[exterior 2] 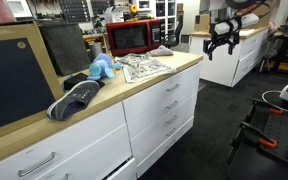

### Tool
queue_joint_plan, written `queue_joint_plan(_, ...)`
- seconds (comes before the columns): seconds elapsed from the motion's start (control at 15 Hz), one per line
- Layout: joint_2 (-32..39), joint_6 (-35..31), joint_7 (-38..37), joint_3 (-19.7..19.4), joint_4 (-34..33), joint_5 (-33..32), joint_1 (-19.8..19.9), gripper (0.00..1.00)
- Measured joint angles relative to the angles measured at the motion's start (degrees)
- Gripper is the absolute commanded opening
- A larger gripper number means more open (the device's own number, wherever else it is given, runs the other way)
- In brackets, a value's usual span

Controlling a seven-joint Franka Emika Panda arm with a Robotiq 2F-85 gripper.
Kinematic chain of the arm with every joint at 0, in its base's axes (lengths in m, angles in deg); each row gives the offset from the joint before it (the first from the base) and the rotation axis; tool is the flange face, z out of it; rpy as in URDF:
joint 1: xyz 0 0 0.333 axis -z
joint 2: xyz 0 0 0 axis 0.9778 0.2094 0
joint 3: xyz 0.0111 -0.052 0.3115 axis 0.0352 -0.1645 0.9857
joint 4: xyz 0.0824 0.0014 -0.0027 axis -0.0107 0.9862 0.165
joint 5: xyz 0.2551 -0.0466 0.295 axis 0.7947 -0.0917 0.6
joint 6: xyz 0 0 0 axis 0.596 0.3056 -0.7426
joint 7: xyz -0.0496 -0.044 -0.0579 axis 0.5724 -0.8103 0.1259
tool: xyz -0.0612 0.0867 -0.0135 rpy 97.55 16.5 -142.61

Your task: Open the top right drawer

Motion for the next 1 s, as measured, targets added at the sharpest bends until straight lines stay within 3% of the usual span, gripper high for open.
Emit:
queue_joint_plan(0.2,4.04,-4.05,-5.54,0.21,-0.11,-5.09,-0.02,1.0)
queue_joint_plan(0.47,7.41,-3.64,-3.15,-0.52,-1.17,-3.86,-1.26,1.0)
queue_joint_plan(1.0,7.47,-3.36,-3.1,-0.55,-1.48,-3.85,-1.3,1.0)
